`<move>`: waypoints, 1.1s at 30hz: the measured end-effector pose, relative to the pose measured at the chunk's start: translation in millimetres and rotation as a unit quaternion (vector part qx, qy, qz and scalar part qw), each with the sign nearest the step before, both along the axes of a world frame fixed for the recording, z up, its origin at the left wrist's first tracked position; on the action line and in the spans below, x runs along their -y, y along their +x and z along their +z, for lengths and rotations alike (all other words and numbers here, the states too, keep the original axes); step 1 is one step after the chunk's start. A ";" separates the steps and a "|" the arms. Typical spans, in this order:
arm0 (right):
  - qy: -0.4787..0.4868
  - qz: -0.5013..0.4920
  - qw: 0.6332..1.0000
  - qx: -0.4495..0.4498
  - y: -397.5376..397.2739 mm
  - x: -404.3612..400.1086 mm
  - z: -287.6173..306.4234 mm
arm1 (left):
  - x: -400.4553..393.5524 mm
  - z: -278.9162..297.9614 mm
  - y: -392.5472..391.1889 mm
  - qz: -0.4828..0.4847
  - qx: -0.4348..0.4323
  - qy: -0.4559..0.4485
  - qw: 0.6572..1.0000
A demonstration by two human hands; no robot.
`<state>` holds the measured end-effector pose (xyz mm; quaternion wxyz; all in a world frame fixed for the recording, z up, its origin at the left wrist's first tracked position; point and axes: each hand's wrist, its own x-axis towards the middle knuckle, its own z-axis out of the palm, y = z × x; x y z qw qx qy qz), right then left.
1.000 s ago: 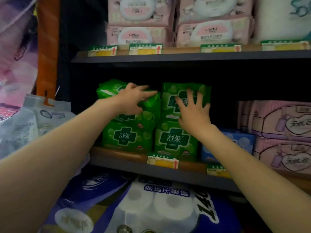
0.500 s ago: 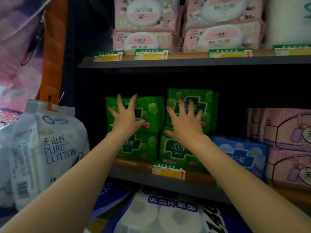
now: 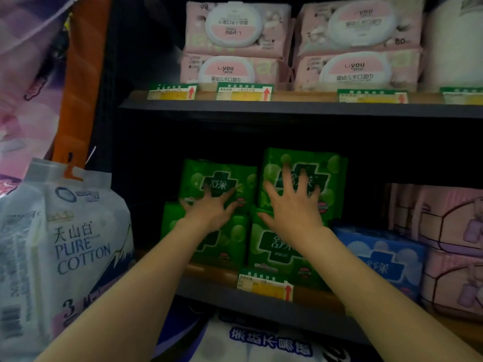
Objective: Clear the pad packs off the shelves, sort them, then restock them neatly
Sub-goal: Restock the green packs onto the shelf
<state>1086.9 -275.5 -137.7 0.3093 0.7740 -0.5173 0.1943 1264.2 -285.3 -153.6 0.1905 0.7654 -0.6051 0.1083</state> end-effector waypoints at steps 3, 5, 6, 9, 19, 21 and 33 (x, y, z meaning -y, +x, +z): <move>0.001 0.003 1.000 -0.008 -2.5 1.8 1.5 | 10.0 -0.2 9.2 0.010 0.042 0.041 0.998; 0.000 0.002 1.000 -0.015 -3.1 3.6 1.1 | 16.7 -0.4 9.0 0.001 0.059 0.049 0.997; 0.002 0.003 1.000 -0.016 -2.6 4.3 0.4 | 18.8 0.7 8.8 0.001 0.058 0.060 0.997; 0.007 0.003 1.000 -0.018 -2.9 4.9 -1.3 | 21.7 6.7 6.7 0.009 0.045 0.103 0.994; 0.067 0.011 0.998 0.006 -5.9 -9.5 -11.4 | -39.5 -65.7 -24.8 -0.067 0.007 -0.124 0.990; 0.116 0.070 0.989 0.054 -7.3 -26.9 -27.1 | -67.1 -86.2 -31.0 -0.121 -0.020 -0.148 0.981; 0.208 0.346 0.915 0.002 -8.7 -180.2 -290.1 | -284.1 -412.3 21.8 -0.163 -0.012 -0.011 0.986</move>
